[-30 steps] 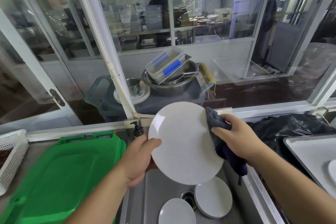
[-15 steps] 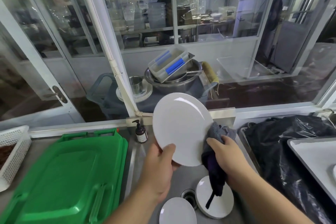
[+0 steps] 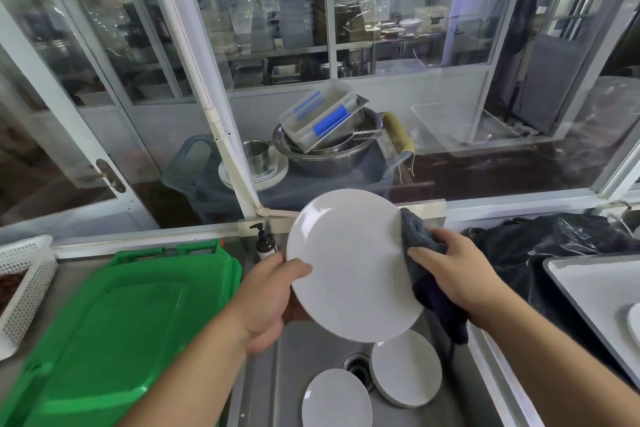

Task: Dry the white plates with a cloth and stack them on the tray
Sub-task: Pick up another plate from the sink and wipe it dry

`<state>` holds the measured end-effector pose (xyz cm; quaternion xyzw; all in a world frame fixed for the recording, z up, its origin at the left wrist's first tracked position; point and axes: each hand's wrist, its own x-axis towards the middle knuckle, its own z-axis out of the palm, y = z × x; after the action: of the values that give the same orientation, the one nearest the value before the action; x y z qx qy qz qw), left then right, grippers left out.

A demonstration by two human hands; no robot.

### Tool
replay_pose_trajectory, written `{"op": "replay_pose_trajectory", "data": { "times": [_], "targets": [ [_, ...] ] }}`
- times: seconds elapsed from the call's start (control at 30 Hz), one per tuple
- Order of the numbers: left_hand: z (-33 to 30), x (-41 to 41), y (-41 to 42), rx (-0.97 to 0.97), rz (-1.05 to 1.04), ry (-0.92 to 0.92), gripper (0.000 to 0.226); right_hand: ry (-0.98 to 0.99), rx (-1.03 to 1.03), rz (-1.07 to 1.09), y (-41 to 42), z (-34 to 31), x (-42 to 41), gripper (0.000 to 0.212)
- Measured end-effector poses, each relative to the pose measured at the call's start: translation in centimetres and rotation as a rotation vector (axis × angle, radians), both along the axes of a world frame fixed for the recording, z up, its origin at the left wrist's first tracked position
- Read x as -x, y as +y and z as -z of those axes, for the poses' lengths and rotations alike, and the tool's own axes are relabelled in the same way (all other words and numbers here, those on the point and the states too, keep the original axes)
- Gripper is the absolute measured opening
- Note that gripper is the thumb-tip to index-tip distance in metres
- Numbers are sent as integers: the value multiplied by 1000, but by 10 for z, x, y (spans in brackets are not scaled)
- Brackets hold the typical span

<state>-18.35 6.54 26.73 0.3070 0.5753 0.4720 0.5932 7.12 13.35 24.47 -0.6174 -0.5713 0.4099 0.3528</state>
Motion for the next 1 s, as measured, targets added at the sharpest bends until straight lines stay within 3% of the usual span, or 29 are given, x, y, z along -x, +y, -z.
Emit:
{"op": "replay_pose_trajectory", "data": {
  "times": [0.13, 0.47, 0.6, 0.83, 1.0],
  "targets": [
    [-5, 4, -9, -50, 142, -7, 31, -3, -8, 34, -1, 4, 0, 35],
    [5, -23, -8, -218, -106, -115, 34, -433, -334, -87, -22, 15, 23, 33],
    [13, -26, -5, -226, -137, -87, 40, -546, -452, -272, -42, 14, 33, 25],
    [20, -32, -20, -202, 5, -2, 44, -512, -519, -606, -43, -7, 42, 36],
    [20, -35, -31, -195, 85, 4, 45, -459, -676, -605, -9, -22, 50, 35]
  ]
}}
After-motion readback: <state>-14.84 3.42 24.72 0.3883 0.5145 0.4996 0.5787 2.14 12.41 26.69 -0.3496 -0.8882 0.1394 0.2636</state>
